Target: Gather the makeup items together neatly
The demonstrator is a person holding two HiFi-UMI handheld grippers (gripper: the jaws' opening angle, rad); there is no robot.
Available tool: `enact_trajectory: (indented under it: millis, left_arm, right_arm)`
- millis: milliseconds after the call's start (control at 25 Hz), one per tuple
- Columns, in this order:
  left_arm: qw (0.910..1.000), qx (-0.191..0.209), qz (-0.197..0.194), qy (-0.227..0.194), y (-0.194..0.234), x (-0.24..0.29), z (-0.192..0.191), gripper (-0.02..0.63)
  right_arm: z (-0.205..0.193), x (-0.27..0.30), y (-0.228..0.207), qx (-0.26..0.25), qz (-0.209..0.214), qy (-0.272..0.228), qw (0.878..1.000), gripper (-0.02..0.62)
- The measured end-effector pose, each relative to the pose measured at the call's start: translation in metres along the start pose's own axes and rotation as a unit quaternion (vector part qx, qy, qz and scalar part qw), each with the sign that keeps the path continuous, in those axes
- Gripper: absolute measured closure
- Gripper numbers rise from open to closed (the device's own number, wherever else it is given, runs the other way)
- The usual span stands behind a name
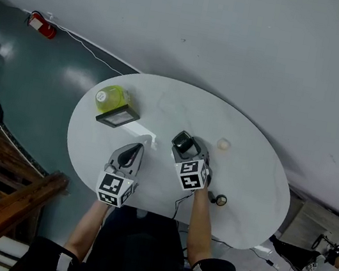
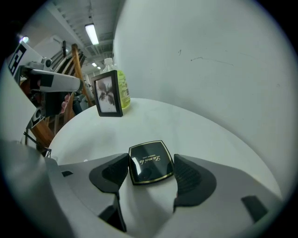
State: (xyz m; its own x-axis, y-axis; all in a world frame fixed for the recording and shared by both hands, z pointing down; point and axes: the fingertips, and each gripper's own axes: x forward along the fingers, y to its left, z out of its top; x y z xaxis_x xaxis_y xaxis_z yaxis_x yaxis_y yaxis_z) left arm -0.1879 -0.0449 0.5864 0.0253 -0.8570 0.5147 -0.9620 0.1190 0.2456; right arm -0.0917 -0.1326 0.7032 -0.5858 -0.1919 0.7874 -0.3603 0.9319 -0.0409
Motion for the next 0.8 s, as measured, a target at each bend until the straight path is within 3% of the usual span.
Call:
enact_trajectory:
  millis: [440,800]
  left_arm:
    - [0.9992,0.031,-0.027,0.001,-0.021,-0.009,-0.003,0.586]
    - [0.9954,0.054,-0.079,0.003,-0.05,-0.021,-0.008,0.586]
  right_arm:
    - [-0.004,-0.041,0.01,0.023,-0.025,-0.037,0.999,0.291]
    - [-0.015,-0.093,0.027,0.056,-0.062,-0.061,0.995,0.291]
